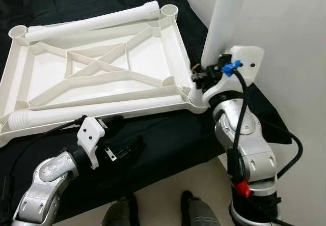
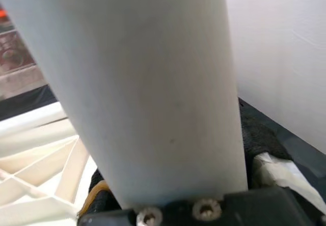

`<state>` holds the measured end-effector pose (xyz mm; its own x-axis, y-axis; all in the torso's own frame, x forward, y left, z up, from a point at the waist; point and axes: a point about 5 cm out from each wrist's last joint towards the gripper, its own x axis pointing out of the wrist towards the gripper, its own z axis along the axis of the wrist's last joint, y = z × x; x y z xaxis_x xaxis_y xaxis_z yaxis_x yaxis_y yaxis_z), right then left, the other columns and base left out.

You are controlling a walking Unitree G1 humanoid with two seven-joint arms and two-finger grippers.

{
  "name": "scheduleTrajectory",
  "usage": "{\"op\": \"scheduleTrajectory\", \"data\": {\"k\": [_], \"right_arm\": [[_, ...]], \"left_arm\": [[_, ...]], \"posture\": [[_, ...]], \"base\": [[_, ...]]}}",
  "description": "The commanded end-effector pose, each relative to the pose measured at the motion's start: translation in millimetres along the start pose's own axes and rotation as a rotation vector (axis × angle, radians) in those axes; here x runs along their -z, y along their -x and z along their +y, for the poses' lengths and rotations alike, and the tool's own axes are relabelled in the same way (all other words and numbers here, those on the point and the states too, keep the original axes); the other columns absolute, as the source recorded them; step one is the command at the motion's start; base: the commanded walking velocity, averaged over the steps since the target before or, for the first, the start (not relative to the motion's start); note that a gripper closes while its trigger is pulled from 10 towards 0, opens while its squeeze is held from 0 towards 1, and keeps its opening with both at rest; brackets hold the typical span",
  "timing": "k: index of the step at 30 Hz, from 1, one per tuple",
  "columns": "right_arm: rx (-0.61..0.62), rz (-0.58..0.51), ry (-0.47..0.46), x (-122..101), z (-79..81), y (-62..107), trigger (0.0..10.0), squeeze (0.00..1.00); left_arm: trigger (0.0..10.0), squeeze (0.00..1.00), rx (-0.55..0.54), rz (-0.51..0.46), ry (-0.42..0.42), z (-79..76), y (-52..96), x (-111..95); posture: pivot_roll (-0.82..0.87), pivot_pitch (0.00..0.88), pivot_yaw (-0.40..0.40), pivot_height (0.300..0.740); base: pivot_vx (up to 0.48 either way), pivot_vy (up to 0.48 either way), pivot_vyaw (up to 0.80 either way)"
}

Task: Building children table

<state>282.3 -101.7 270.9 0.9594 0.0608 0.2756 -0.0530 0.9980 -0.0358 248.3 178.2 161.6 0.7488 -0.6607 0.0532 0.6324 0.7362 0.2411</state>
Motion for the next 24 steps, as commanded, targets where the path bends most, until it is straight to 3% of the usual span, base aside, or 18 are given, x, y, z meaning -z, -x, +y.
{"op": "scheduleTrajectory", "data": {"k": [1,18,24], "right_arm": [[0.045,0.177,0.010,33.1,-5.2,5.3,10.0,0.00],[-0.025,0.102,-0.044,22.2,-1.2,1.4,10.0,0.00],[-0.105,-0.058,-0.004,-11.6,-12.6,-18.6,10.0,0.00]], "left_arm": [[10.0,0.00,-0.021,0.008,0.005,0.7,2.5,4.9],[10.0,0.00,-0.020,0.010,-0.001,1.3,2.1,5.7],[10.0,0.00,-0.022,0.007,0.000,0.9,1.3,6.1]], "posture": [[-0.02,0.316,0.022,0.740],[-0.02,0.311,0.026,0.740],[-0.02,0.308,0.020,0.740]], "base": [[0.000,0.000,0.00],[0.000,0.000,0.00],[0.000,0.000,0.00]]}}
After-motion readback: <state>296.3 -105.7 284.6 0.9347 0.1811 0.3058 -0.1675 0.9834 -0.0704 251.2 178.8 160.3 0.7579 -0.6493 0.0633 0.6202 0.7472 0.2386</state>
